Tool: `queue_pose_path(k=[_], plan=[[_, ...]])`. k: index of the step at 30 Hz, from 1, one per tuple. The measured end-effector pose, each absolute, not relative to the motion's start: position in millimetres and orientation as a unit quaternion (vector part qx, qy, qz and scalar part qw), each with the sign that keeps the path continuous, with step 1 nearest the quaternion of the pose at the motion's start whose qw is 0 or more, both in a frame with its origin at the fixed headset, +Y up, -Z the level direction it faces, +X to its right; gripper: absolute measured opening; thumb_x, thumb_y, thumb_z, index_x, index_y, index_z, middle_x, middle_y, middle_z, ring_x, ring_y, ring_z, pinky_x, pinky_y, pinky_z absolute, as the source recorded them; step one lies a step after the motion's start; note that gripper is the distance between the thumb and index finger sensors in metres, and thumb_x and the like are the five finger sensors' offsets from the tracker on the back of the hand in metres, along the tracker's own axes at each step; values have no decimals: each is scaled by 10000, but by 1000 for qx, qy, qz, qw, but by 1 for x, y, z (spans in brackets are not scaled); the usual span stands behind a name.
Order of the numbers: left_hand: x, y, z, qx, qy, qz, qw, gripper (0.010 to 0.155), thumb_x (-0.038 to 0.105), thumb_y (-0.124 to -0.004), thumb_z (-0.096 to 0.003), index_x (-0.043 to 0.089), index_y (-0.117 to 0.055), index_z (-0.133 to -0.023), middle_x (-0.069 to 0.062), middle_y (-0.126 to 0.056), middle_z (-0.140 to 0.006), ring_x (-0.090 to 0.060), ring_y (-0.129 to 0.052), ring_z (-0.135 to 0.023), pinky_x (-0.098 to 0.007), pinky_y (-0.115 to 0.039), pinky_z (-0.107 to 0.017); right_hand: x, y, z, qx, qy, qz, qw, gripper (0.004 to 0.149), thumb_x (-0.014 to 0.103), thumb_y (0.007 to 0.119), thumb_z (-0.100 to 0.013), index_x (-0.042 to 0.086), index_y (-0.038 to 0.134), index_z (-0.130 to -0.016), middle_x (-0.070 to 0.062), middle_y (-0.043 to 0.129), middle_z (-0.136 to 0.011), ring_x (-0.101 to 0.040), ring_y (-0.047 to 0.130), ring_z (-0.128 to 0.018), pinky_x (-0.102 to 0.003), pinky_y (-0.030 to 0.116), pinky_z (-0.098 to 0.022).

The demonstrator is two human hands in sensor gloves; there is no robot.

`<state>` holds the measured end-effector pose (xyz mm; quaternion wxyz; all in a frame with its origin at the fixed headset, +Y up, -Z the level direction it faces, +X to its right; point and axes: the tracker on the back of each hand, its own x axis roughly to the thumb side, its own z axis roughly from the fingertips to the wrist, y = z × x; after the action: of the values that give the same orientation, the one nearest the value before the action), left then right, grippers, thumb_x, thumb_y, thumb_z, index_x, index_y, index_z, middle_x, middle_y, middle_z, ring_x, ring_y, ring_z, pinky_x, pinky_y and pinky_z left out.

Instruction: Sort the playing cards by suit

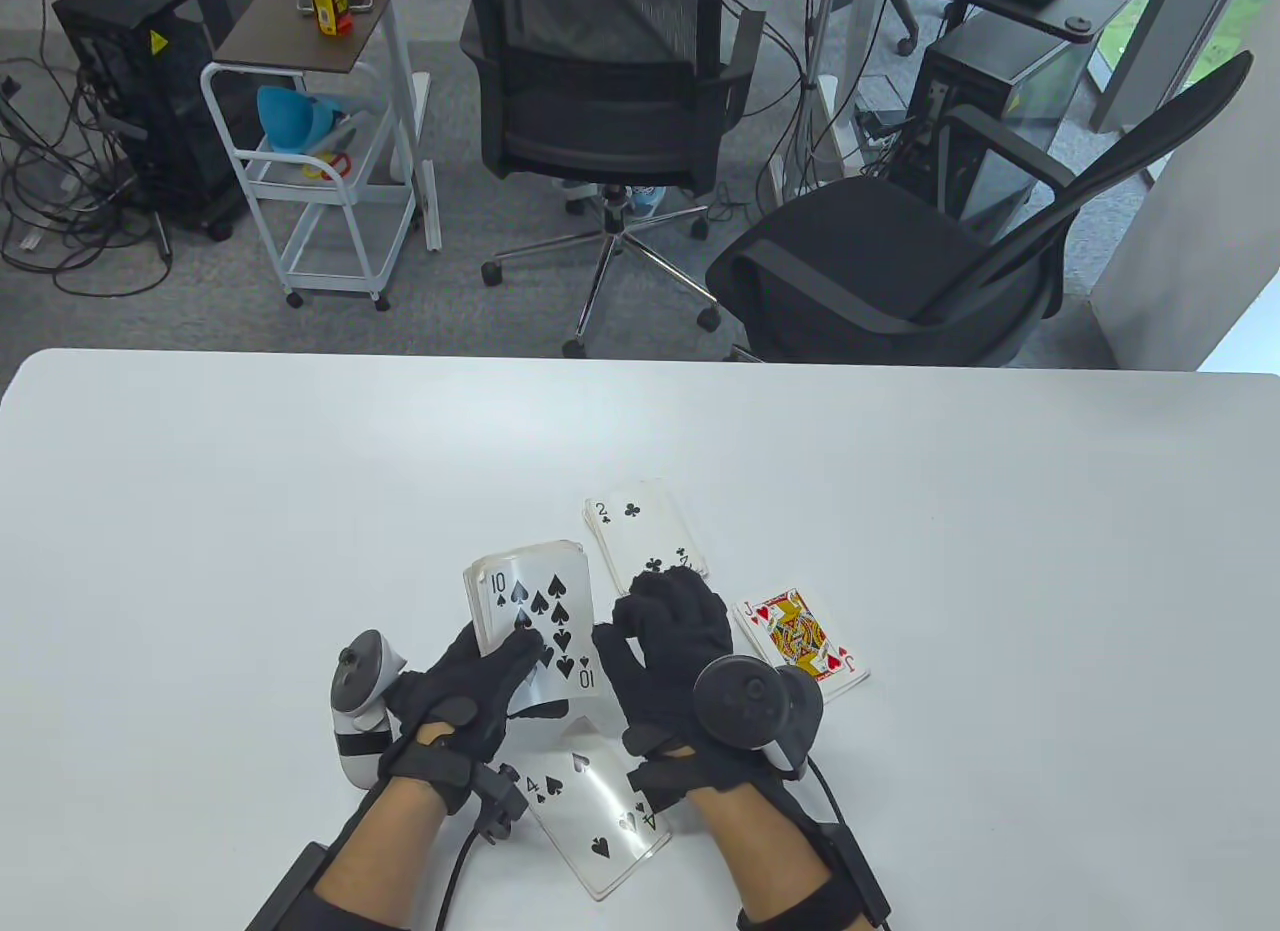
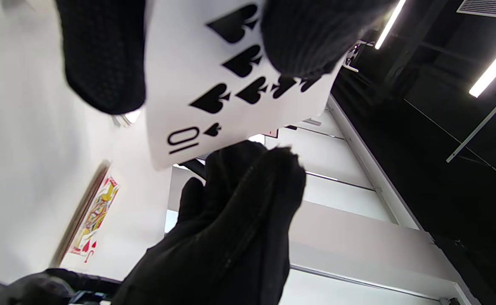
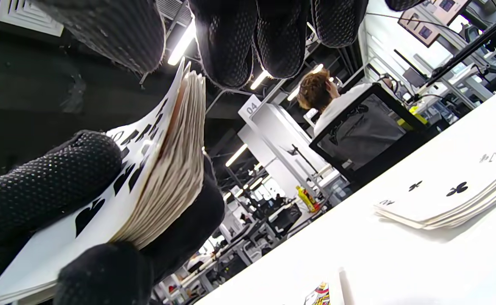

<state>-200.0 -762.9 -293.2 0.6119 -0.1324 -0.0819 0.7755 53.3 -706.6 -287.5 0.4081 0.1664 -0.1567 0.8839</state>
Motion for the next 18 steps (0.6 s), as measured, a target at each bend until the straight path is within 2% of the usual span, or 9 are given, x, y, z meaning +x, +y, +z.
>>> queue_pose_path(k=[4,12,18], plan=[[-199,-763,-293,-135,-84,776,610,580,423,-855,-571,240,-597,-1057,-18,-789,-1021,-299,-934,-864,-414,-955,-484,49,-709,-288,178,-132,887,405,557,509,779,-561,97,720,-931,-214,591,-1068,-534,434,-1016,-733,368,-671],[-192,-762,-293,-182,-110,743,635,570,415,-904,-553,274,-646,-1041,13,-837,-994,-285,-962,-840,-406,-961,-473,52,-708,-284,127,-171,877,431,635,556,798,-535,94,639,-940,-220,547,-1064,-538,449,-1001,-731,374,-665],[-185,-762,-292,-194,-124,727,647,561,423,-911,-550,273,-665,-1032,19,-850,-985,-283,-971,-832,-404,-964,-468,56,-708,-284,121,-190,871,435,544,527,849,-510,90,716,-806,-200,632,-1019,-523,537,-980,-722,422,-666]])
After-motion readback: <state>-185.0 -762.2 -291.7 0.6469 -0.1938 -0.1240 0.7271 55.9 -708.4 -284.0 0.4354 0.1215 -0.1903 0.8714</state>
